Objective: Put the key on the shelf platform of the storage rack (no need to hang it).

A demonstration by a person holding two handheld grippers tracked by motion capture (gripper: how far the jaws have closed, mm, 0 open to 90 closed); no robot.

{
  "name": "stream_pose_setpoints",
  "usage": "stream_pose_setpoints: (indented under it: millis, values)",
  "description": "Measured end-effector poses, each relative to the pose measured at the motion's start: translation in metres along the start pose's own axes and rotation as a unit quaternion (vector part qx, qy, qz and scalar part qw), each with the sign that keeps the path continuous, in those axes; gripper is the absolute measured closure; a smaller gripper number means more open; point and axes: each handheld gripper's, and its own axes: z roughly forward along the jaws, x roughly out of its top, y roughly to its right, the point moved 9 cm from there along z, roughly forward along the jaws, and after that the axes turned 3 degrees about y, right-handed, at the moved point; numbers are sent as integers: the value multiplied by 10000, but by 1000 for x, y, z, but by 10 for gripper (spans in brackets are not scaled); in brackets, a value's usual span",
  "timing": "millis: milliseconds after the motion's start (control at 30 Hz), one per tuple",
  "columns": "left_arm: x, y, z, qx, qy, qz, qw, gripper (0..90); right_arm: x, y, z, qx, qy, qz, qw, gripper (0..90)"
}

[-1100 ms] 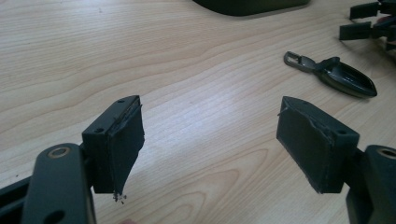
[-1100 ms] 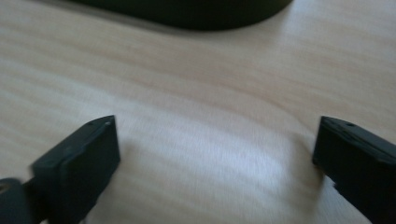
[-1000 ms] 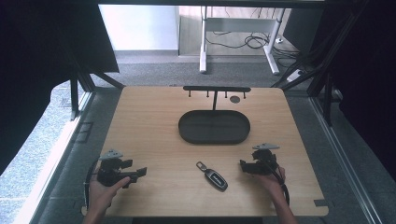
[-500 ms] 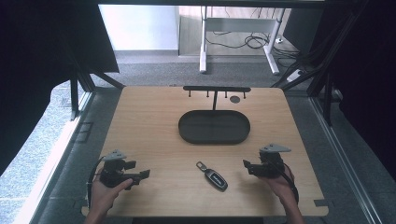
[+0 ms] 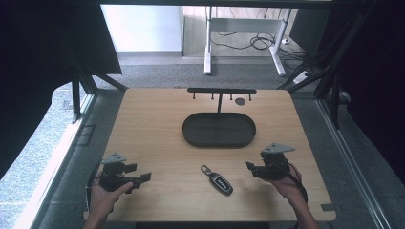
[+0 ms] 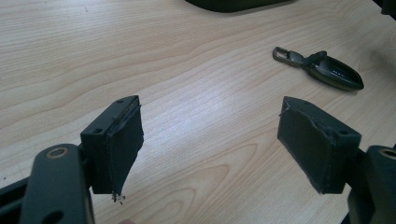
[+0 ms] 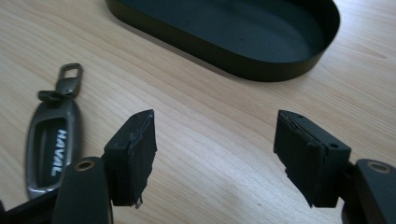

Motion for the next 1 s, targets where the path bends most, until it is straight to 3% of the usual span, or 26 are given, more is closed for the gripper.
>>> stream_pose_setpoints:
  millis: [233,500,1000]
  values:
    - [0,-1,0,18,-7,-4,10000,227,12,-12,0,152,-357,-195,9991,344]
    - [0,-1,-1,16,0,4,10000,227,29,-27,-2,376,-584,-341,9970,364]
    - [0,0,0,21,-8,12,10000,227,52,-59,6,685,-1024,-826,9889,379]
